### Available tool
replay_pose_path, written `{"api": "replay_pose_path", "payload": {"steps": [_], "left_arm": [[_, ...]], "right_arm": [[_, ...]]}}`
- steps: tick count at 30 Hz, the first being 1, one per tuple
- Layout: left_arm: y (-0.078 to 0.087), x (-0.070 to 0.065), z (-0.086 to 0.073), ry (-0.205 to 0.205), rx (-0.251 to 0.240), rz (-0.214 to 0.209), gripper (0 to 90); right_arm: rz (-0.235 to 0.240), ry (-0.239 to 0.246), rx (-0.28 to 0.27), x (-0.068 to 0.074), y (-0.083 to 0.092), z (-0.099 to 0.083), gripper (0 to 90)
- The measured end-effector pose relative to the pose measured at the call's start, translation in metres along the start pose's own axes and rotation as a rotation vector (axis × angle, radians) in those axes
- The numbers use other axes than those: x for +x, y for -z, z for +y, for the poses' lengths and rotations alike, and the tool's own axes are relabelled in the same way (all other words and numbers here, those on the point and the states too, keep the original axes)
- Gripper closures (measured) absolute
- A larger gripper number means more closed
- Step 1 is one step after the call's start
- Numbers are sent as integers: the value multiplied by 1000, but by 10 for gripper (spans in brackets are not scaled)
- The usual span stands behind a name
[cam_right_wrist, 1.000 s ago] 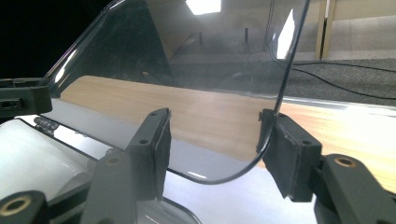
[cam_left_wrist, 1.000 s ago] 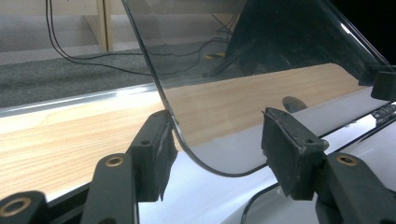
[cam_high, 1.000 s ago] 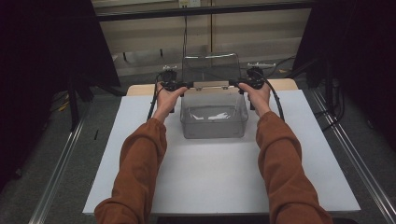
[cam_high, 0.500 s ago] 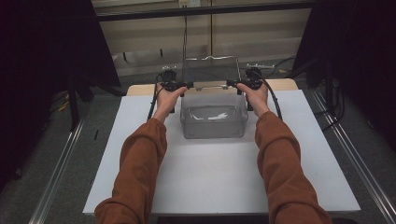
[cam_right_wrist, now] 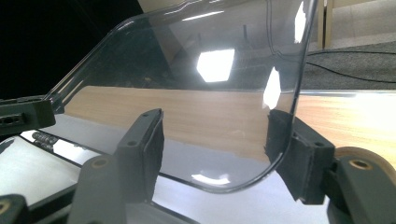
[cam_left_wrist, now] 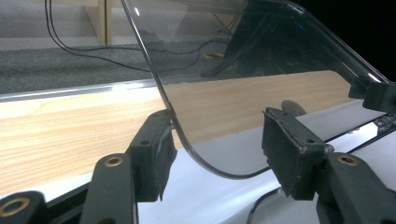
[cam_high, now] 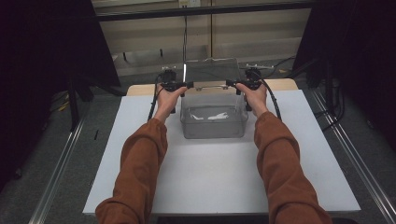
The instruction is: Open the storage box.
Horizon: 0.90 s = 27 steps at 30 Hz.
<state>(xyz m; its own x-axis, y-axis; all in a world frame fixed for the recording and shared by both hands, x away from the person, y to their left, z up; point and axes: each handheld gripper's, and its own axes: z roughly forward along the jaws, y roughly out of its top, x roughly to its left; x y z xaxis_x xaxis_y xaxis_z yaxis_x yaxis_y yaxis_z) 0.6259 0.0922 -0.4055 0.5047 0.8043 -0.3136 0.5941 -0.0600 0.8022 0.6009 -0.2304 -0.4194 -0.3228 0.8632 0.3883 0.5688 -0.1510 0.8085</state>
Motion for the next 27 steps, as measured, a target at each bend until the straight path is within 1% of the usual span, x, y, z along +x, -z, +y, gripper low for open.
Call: {"api": "replay_pose_path", "payload": {"steps": [2,3,4,5,7,8,9,11,13,15,17,18,19,20,21,22,23,25,26,27], "left_arm": [[0,0,0,4,0,3,429],[-1,0,0,-4,-8,8,415],[-1,0,0,-13,-5,21,406],[-1,0,0,-15,-4,24,404],[-1,1,-1,-2,2,14,403],[0,2,-1,0,2,12,403],[-1,2,-1,3,-1,10,403],[-1,2,-2,-1,-2,10,403],[-1,3,-2,6,-4,5,403],[-1,2,-2,0,-5,9,401],[-3,2,-4,5,-2,-6,408],[-3,1,-4,-13,-6,1,410],[-3,0,-4,-24,-20,14,417],[-4,2,-5,8,-26,-4,415],[-5,4,-6,28,-14,-24,395],[-6,4,-7,29,-21,-15,360],[-6,3,-6,18,-21,-11,345],[-6,2,-6,9,-21,-8,342],[-5,2,-6,6,-26,1,333],[-5,2,-6,3,-28,1,325]], "right_arm": [[4,-5,0,0,0,0,364],[4,-10,5,0,0,0,361],[2,-12,5,0,0,0,349],[-4,-15,5,-1,0,0,331],[-11,-53,15,-3,0,-1,300],[-2,-89,19,-5,-1,-1,300],[3,-101,18,-7,-1,-2,300],[1,-98,12,-7,-1,-3,299],[-10,-92,12,-7,-1,-2,276],[-33,-69,5,-6,-1,-2,263],[-50,-52,1,-5,-1,-1,249],[-48,-41,13,-4,-1,-2,275],[-53,-50,11,-5,-2,-4,259],[-47,-64,9,-5,-2,-4,257],[-48,-57,5,-6,-2,-5,256],[-54,-47,0,-5,-2,-5,247],[-58,-42,-1,-5,-2,-4,240],[-61,-33,-5,-5,-2,-4,227],[-63,-25,-12,-5,-1,-3,211],[-66,-20,-25,-4,-1,-2,201]]}}
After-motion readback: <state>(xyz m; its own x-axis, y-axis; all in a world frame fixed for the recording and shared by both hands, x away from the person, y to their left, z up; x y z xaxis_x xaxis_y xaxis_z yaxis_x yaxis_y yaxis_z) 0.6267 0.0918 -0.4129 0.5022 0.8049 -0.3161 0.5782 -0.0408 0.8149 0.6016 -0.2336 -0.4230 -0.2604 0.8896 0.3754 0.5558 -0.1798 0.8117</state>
